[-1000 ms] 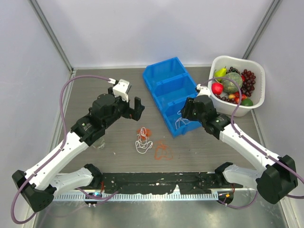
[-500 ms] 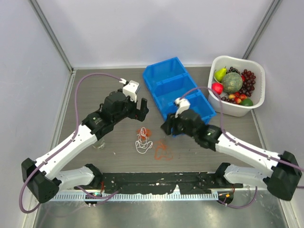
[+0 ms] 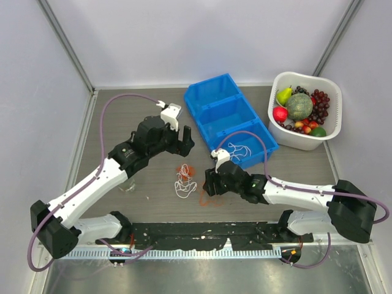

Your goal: Untangle the cables

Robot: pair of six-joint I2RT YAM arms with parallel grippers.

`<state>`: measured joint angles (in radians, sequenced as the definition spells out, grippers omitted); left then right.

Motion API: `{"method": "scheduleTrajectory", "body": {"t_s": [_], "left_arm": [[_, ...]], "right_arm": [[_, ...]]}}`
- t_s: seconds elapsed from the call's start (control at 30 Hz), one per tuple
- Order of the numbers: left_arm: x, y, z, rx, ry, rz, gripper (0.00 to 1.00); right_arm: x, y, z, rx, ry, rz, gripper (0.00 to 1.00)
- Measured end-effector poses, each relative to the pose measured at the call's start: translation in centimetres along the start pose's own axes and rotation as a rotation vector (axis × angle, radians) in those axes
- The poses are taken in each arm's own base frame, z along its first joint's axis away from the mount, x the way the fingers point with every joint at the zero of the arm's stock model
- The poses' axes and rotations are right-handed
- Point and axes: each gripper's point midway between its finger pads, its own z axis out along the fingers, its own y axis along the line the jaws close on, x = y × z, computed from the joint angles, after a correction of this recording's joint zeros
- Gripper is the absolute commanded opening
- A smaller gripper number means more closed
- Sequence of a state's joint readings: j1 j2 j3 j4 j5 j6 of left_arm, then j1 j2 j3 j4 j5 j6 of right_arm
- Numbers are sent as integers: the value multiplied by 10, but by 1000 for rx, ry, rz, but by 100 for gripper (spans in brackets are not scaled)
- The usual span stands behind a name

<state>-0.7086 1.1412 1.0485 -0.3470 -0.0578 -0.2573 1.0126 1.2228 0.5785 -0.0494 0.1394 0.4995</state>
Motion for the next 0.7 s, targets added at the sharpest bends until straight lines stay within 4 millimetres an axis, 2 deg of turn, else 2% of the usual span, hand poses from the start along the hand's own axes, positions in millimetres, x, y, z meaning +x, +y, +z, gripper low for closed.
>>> {"method": "scheduleTrajectory", "body": {"t_s": [0.23, 0.33, 0.37, 0.5, 0.57, 0.7], "left_arm": [[-17, -30, -10, 124, 12, -119, 84], [-14, -38, -20, 162, 7, -201, 81], [-11, -39, -23, 168, 5, -223, 80], [21, -38, -29, 177, 27, -344, 78], [39, -39, -25, 182, 53, -400, 76], [78, -47, -2, 215, 143, -515, 62]], "right_arm": [[2, -1, 13, 2, -14, 0, 43], [6, -2, 19, 5, -6, -4, 36], [8, -3, 21, 7, -2, -5, 30], [13, -5, 25, 14, 15, -16, 7], [12, -4, 24, 11, 11, -18, 1], [4, 0, 15, -7, -10, -16, 1]]}}
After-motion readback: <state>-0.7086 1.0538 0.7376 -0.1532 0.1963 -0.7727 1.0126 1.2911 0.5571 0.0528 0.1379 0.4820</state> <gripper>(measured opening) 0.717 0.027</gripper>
